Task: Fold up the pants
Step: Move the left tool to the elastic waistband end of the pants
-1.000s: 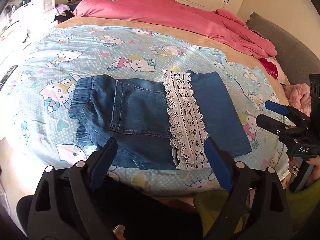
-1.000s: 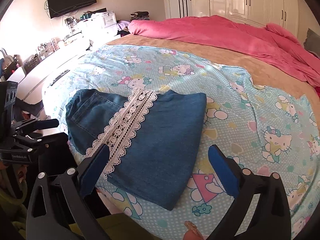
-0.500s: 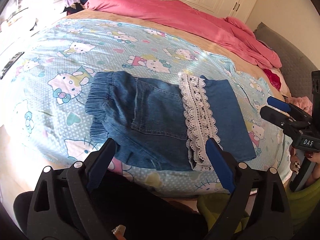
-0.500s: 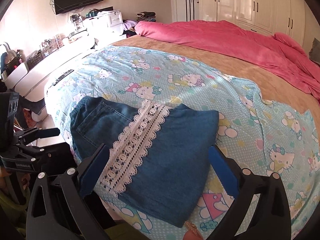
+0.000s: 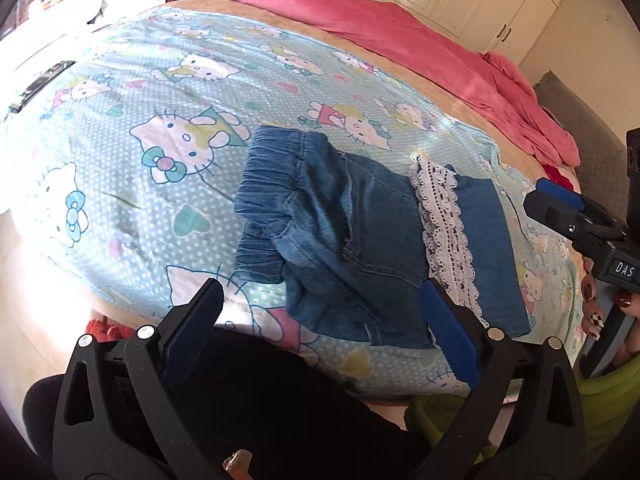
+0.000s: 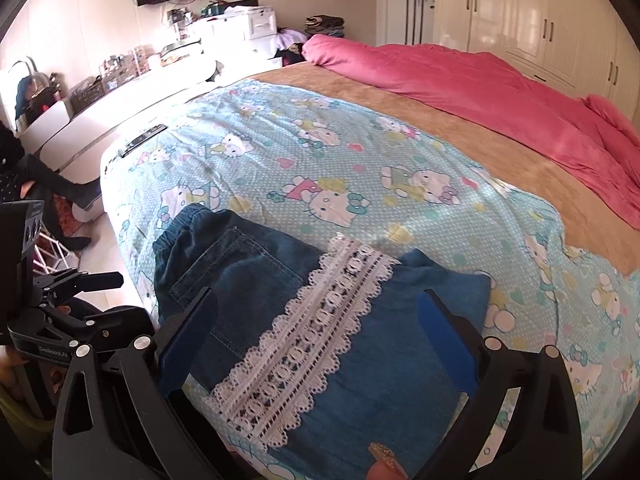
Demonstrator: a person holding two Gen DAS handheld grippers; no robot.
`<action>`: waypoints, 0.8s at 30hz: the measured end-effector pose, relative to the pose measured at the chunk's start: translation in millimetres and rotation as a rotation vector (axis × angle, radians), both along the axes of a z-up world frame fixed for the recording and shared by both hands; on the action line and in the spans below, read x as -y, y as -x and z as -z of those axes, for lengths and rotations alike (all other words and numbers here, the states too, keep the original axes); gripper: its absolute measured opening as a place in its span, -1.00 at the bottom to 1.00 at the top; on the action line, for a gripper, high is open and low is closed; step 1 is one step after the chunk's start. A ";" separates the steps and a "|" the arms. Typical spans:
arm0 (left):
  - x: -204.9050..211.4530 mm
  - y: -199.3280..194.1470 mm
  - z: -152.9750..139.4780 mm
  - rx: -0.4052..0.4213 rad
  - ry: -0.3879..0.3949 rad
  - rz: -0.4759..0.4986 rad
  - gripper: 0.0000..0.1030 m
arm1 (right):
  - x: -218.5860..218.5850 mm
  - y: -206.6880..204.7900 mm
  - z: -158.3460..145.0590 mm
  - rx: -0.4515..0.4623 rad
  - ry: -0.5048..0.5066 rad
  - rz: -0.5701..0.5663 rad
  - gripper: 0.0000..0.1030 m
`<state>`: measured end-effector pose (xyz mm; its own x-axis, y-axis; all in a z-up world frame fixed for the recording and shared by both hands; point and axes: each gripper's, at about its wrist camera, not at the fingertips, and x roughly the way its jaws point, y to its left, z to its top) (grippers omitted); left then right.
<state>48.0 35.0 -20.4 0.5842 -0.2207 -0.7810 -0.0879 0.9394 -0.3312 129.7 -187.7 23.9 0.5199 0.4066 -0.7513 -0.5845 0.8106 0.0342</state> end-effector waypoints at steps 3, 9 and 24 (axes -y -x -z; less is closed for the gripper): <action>-6.3 -3.9 7.3 -0.018 0.013 -0.010 0.79 | -16.3 -8.1 3.8 -0.030 0.003 -0.049 0.91; -15.3 -11.2 21.4 -0.056 0.028 -0.026 0.79 | -50.5 -25.5 12.8 -0.087 0.008 -0.128 0.91; -23.6 -26.1 38.9 -0.090 0.056 -0.001 0.78 | -144.8 -64.5 36.0 -0.183 0.090 -0.325 0.91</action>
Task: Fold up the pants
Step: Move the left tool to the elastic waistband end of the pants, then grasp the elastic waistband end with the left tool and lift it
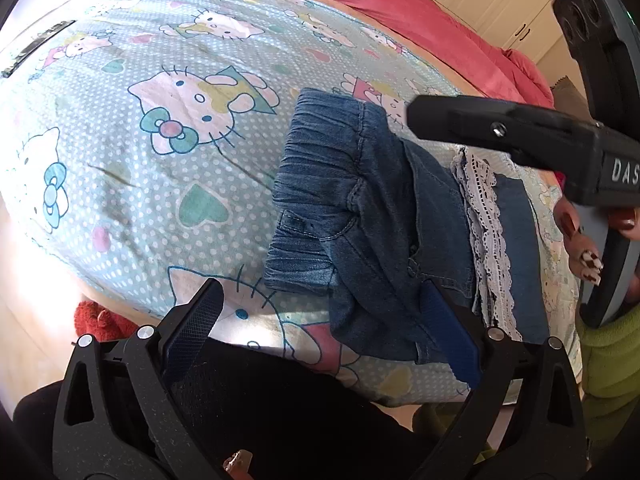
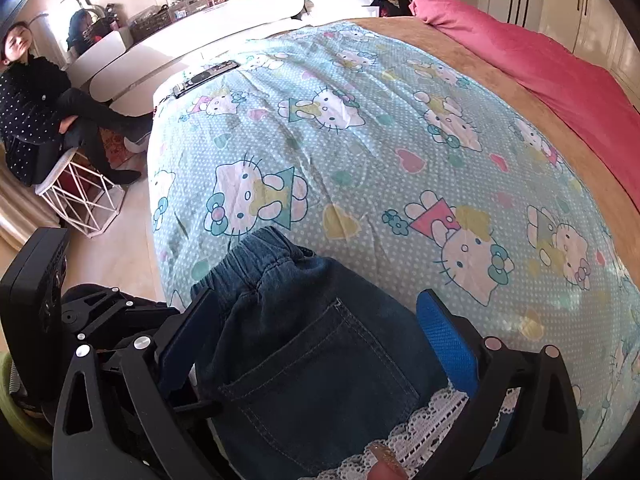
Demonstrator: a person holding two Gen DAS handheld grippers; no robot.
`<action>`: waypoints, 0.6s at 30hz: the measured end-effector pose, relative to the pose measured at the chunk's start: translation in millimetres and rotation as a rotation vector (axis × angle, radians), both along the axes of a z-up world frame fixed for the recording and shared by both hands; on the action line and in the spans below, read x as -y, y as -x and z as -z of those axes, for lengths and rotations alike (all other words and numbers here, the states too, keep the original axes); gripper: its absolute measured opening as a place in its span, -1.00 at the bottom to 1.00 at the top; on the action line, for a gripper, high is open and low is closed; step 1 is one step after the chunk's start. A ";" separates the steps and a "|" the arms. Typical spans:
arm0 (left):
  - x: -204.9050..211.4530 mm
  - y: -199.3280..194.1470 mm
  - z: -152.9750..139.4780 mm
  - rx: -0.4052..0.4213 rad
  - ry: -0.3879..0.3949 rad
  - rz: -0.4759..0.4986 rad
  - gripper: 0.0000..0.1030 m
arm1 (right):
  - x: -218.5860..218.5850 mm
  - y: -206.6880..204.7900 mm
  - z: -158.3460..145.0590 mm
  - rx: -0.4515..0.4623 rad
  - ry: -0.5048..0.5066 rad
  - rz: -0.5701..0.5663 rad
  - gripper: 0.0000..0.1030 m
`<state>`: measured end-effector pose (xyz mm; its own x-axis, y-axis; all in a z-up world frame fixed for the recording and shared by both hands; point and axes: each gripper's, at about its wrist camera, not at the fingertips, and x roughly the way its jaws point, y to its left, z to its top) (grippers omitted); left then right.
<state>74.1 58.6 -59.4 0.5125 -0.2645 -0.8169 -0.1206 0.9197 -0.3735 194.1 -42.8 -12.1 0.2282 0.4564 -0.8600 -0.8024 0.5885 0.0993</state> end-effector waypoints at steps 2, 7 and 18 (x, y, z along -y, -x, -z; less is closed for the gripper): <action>-1.1 -1.7 2.6 -0.005 0.004 0.003 0.78 | -9.6 -3.6 3.6 -0.009 0.010 -0.025 0.91; -1.4 -5.8 6.4 -0.001 0.007 0.019 0.78 | -29.4 -11.8 20.1 -0.043 0.044 -0.086 0.91; 5.4 -18.6 7.2 0.023 0.016 0.066 0.27 | -39.6 -18.7 55.8 -0.254 -0.045 -0.165 -0.19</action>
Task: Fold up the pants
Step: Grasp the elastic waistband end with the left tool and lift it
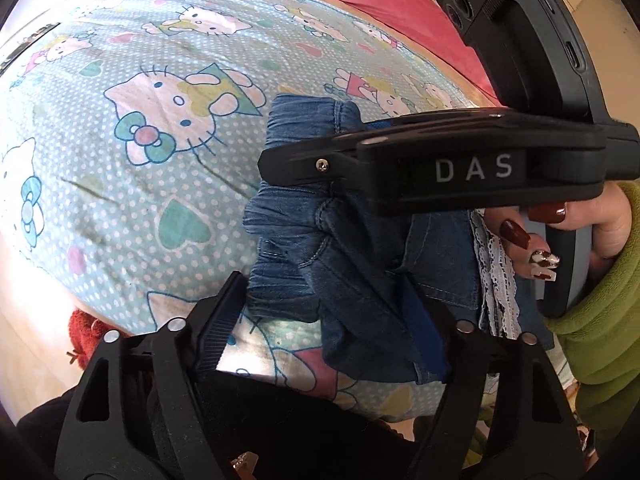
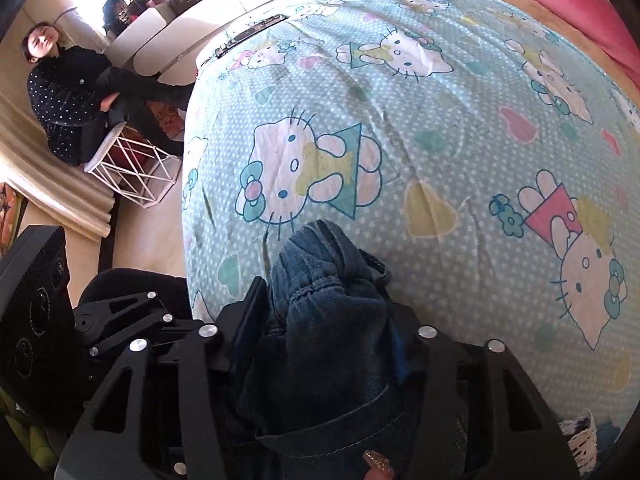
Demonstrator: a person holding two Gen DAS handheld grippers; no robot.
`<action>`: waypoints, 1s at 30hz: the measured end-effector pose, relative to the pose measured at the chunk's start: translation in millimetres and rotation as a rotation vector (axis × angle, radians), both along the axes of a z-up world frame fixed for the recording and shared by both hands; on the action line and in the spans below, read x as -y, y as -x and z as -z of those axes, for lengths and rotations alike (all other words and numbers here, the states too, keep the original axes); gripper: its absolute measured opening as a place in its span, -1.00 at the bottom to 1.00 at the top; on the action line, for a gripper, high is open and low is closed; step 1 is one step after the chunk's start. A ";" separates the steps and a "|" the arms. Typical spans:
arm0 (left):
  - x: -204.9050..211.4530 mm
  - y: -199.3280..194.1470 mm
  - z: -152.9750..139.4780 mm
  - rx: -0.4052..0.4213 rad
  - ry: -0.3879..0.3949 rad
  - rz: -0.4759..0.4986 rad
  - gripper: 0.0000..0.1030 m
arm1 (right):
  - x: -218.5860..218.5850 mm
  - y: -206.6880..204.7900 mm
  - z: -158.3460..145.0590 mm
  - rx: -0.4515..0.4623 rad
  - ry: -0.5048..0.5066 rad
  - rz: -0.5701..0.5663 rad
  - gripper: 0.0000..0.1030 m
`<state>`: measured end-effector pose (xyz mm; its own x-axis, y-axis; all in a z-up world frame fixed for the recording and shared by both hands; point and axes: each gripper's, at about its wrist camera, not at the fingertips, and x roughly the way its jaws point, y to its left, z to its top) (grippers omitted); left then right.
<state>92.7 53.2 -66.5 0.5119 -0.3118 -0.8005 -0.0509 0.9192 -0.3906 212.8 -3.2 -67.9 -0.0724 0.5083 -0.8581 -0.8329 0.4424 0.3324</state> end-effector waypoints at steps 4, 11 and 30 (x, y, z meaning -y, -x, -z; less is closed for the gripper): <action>6.1 0.4 -9.7 0.038 0.047 0.016 0.23 | 30.7 -5.6 -21.3 -0.032 -0.091 0.041 -0.49; 25.1 -7.9 -33.4 0.097 0.086 0.065 0.55 | 104.0 -14.8 -60.5 -0.032 -0.227 0.156 -0.50; 169.9 -12.7 -72.6 0.210 0.108 0.461 0.48 | 262.7 -10.9 -80.8 0.104 -0.290 0.416 0.39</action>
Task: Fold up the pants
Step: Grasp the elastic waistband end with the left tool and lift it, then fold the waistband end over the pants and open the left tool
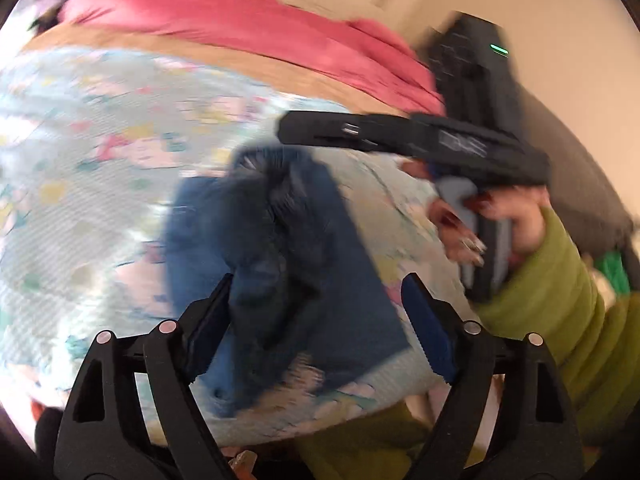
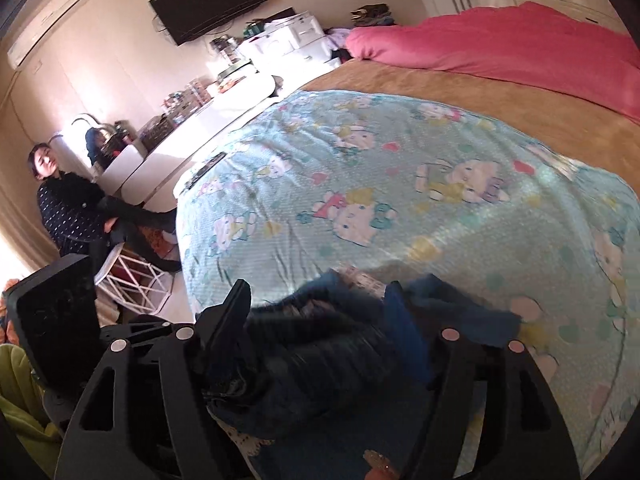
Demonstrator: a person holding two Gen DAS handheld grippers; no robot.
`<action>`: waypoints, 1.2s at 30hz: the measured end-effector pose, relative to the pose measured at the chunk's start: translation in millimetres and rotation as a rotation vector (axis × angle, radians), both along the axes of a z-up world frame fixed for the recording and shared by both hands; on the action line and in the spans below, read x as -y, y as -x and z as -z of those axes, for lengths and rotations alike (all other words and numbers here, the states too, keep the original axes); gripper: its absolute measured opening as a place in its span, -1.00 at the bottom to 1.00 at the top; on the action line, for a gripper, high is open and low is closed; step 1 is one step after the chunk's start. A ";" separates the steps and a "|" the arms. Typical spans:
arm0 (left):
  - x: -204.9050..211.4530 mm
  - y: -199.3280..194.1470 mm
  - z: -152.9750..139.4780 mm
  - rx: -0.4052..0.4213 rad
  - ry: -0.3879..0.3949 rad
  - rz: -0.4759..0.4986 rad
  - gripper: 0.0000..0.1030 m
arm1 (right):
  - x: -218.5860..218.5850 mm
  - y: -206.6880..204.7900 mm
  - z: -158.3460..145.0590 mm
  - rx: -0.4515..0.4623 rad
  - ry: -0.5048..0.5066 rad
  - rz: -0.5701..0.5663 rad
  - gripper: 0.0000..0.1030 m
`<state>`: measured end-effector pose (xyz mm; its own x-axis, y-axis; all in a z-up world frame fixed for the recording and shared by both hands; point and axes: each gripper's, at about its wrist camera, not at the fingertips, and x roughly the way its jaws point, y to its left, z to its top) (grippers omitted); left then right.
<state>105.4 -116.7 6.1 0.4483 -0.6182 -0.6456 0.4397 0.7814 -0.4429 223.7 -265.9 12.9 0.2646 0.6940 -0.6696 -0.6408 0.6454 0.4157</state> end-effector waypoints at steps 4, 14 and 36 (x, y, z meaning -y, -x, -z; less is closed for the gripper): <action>33.3 6.1 20.8 -0.038 -0.104 0.064 0.54 | 42.6 8.7 24.4 -0.047 0.062 0.145 0.56; 26.2 25.0 32.9 -0.063 -0.138 0.021 0.56 | 19.1 27.4 51.3 -0.088 0.219 0.201 0.79; -30.2 8.7 9.7 -0.032 -0.252 -0.242 0.81 | 39.8 126.5 -6.2 0.272 0.249 0.131 0.79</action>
